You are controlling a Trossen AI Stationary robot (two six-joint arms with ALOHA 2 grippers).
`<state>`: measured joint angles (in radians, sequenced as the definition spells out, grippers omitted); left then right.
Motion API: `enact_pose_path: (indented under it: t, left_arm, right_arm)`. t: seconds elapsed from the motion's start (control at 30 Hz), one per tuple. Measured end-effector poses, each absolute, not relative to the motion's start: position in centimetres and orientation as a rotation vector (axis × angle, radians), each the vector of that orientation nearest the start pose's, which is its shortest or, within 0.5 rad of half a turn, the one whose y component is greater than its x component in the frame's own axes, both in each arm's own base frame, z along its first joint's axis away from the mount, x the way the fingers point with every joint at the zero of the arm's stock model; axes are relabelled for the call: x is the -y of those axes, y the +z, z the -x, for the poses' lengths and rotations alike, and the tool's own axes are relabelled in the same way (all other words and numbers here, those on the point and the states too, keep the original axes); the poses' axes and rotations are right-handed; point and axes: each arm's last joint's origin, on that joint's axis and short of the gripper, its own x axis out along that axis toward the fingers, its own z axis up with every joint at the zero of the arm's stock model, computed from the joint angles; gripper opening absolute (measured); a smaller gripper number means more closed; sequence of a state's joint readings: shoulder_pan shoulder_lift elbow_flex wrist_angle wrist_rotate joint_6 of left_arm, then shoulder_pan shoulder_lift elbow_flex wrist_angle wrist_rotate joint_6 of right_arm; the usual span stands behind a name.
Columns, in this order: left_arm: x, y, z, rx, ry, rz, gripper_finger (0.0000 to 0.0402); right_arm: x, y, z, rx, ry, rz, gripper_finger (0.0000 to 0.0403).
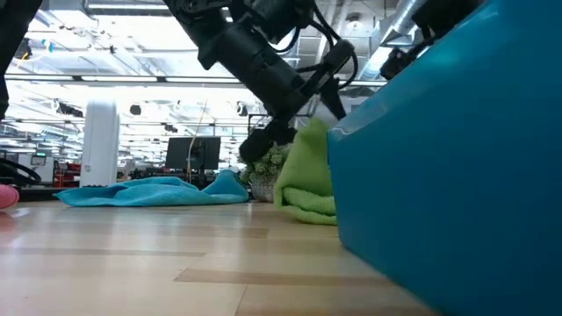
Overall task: Fold microfiber towels
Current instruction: Fold the green microfiber cloth
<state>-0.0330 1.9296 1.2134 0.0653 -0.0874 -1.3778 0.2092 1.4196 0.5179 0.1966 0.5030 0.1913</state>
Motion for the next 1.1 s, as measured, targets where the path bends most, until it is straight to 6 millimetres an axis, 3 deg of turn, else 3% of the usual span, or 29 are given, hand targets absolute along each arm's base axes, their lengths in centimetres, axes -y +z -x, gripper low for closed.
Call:
enact_pose_path:
  t: [0.23, 0.6, 0.9, 1.1]
  left_arm:
    - [1.3, 16.5, -41.8, -0.527, 0.466, 1.311, 0.0173]
    - [1.2, 15.9, -42.6, -0.483, 0.404, 1.278, 0.0173]
    - [1.5, 13.5, -42.8, -0.56, 0.429, 1.379, 0.0173]
    - [1.3, 13.5, -43.3, -0.539, 0.357, 1.376, 0.0173]
  right_arm:
    - [-3.7, 16.7, -24.2, -0.579, -0.337, 0.048, 0.0122]
    - [-3.9, 16.3, -24.2, -0.598, -0.322, 0.044, 0.0122]
    - [-6.1, 16.3, -23.8, -0.594, -0.222, 0.048, 0.0122]
    - [-6.9, 16.3, -23.5, -0.596, -0.192, 0.057, 0.0122]
